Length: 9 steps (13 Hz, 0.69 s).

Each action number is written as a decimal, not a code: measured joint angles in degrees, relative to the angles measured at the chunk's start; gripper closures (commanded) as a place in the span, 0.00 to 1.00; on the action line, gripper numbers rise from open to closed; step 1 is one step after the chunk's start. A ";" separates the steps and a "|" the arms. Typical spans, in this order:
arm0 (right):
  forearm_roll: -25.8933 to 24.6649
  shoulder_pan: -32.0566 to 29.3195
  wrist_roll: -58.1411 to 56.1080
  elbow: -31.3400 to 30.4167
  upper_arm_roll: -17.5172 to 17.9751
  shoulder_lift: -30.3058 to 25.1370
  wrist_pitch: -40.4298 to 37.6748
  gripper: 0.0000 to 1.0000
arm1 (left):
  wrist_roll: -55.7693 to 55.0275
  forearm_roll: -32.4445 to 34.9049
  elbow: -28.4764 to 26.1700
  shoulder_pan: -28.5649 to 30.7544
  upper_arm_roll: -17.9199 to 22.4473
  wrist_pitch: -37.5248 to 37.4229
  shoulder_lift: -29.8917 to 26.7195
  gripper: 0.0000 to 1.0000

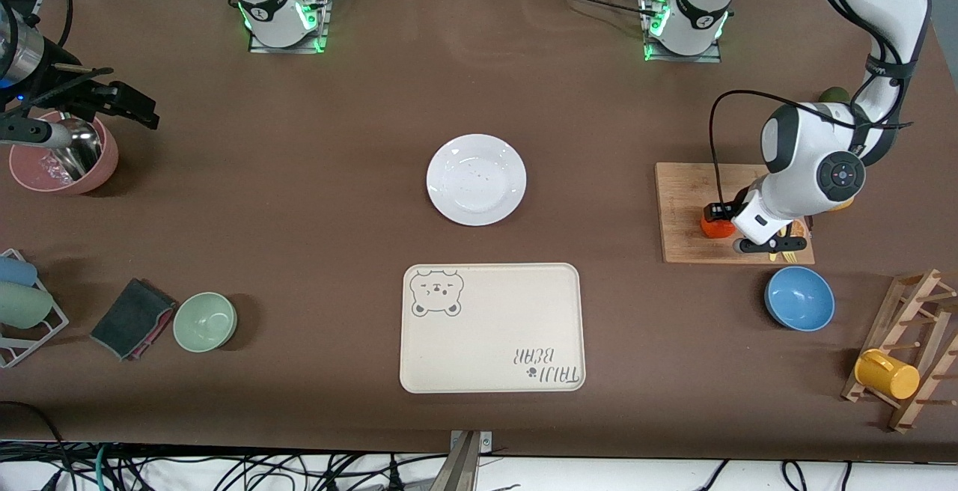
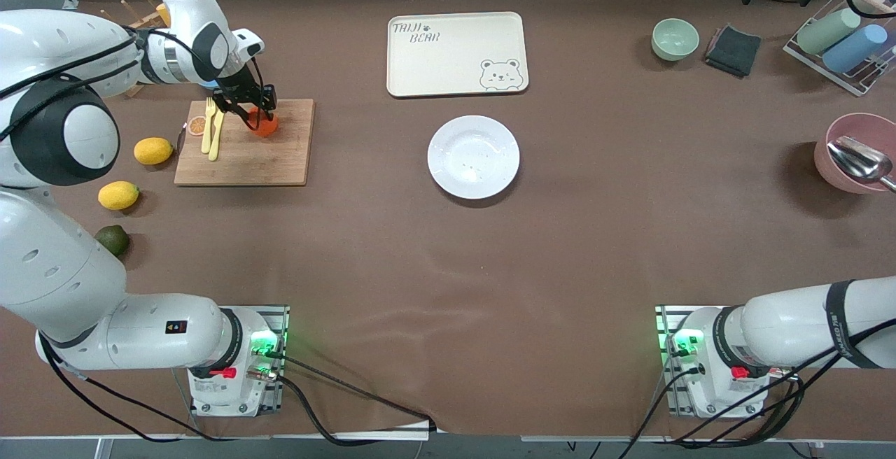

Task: Place orange and plate with both arms
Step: 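Lift the orange with the left gripper and carry it to the white plate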

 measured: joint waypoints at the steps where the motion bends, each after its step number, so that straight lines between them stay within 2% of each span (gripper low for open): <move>1: 0.00 0.00 0.00 0.00 0.00 0.00 0.00 0.00 | 0.00 0.00 0.50 0.00 -0.07 -0.93 -0.74 0.91; 4: 0.00 0.00 0.00 0.00 0.00 0.00 -0.01 0.00 | 0.02 -0.01 1.66 -0.34 -0.92 -4.19 -3.66 0.92; 6: 0.00 0.00 0.00 0.00 0.00 0.00 -0.02 0.00 | -0.02 -0.91 1.66 -1.63 -2.95 -4.68 -5.00 0.92; 9: 0.00 0.00 0.00 0.00 -0.01 0.00 -0.03 0.00 | -0.43 -8.05 1.65 -8.28 -4.34 -4.70 -5.37 0.92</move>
